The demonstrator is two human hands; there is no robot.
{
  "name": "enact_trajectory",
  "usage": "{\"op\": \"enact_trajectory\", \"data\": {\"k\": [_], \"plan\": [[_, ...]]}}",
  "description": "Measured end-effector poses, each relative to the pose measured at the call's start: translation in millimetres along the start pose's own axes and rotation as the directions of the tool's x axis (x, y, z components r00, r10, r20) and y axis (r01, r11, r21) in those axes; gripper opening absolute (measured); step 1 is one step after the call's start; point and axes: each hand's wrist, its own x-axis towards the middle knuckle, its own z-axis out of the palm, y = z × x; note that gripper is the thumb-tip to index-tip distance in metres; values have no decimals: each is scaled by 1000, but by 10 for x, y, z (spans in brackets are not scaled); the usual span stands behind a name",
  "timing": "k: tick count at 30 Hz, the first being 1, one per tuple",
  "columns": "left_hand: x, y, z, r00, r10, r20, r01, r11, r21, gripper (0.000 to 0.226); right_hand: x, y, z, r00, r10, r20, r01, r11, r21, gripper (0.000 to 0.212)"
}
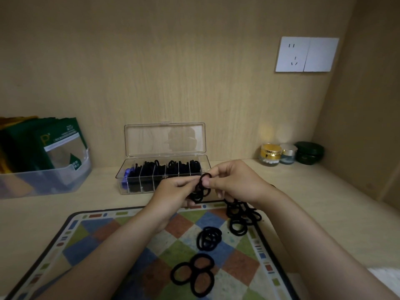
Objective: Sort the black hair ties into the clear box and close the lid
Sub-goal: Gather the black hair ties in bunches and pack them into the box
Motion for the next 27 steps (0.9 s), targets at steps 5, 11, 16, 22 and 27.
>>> {"op": "enact_trajectory", "data": {"k": [5, 11, 16, 22, 27], "plan": [[1, 40, 22, 986, -37, 160, 59, 989, -136, 28, 54, 72, 131, 995, 51, -89, -51, 999, 6, 12], [5, 44, -57, 984, 13, 178, -10, 1000, -16, 29, 62, 82, 164, 990, 66, -122, -70, 997, -28, 14], [23, 61, -183, 992, 14, 127, -32, 990, 140, 30, 42, 69, 103, 1000, -4, 17, 7, 979, -205, 27], [-4, 107, -190, 995, 46, 89, -63, 977, 202, 28, -113, -74, 97, 896, 107, 432, 96, 901, -423, 22], [-2, 87, -180, 994, 79, 78, -99, 949, 298, 28, -193, -184, 131, 904, 178, 388, 35, 875, -483, 20]]}}
